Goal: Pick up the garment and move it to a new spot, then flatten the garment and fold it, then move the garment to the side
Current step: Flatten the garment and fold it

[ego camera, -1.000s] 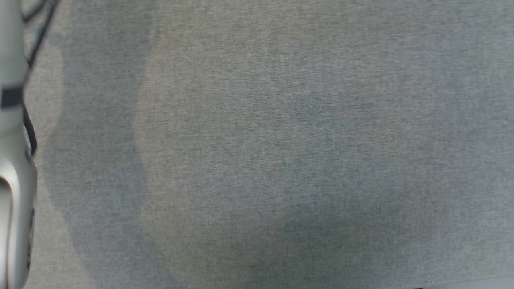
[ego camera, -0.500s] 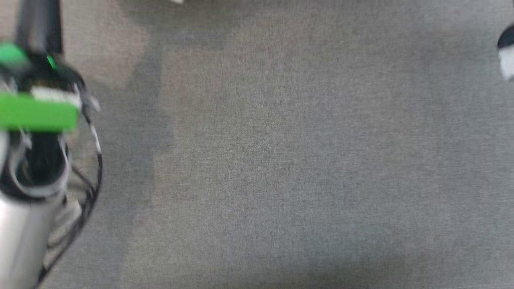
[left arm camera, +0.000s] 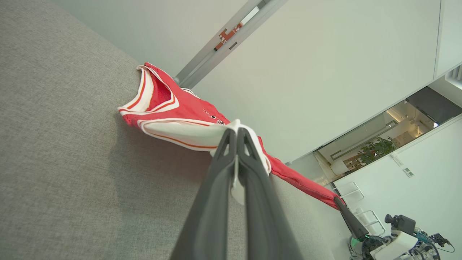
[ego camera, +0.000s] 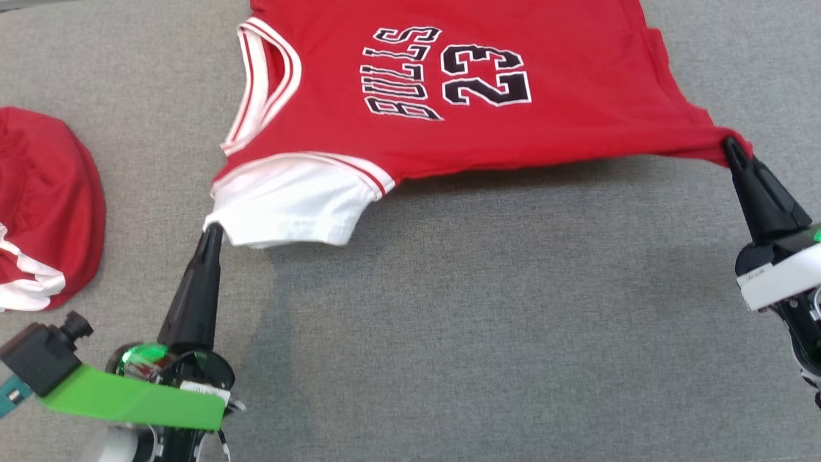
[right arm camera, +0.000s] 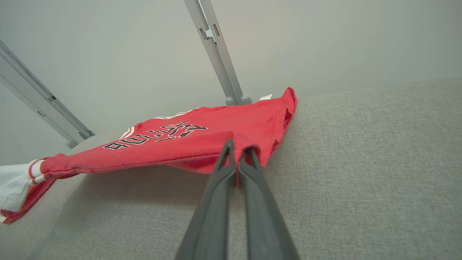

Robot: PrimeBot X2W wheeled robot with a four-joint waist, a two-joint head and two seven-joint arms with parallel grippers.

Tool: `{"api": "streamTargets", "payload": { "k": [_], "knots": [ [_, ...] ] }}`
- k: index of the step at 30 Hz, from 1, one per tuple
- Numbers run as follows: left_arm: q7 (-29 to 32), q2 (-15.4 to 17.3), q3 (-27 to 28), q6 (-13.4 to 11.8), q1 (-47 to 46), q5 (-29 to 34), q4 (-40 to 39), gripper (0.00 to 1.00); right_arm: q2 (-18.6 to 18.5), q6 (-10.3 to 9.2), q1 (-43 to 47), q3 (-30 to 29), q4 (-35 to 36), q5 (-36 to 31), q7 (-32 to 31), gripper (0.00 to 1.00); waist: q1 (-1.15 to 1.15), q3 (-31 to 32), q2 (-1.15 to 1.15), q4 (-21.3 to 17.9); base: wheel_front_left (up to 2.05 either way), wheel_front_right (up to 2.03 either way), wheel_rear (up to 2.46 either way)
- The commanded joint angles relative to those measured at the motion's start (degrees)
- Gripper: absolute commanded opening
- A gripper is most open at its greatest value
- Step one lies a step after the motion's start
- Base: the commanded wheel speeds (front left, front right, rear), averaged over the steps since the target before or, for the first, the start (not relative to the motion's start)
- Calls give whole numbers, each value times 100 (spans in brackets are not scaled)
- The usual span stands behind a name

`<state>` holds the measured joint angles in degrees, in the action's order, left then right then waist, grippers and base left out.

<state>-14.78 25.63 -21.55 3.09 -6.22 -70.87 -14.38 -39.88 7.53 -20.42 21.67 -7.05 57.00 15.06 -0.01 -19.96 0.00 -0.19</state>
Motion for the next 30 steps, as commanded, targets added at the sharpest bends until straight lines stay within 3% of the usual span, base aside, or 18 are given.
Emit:
{"api": "streamTargets", "payload": {
  "k": [1,8,16,22,30],
  "knots": [
    [-47,-62,53,34,233,53,-13,0,7,-8,221,-72,50,-35,16,0,1,303,0,-22,0,0,0],
    [-46,-285,100,-236,1053,314,-427,0,-66,-8,1240,-502,440,-231,17,0,1,546,0,28,0,0,0],
    [21,-310,95,-780,1468,386,-1021,0,-121,-8,2196,-814,948,-363,17,0,1,584,0,-22,0,0,0],
    [168,-641,-140,-1063,849,503,-727,0,-54,-8,1936,-497,844,-432,17,0,1,413,0,-45,0,0,0],
    [105,-1171,25,-951,-387,526,319,0,267,-7,1016,-210,318,-294,17,0,1,-24,0,-155,0,0,0]
  ]
}}
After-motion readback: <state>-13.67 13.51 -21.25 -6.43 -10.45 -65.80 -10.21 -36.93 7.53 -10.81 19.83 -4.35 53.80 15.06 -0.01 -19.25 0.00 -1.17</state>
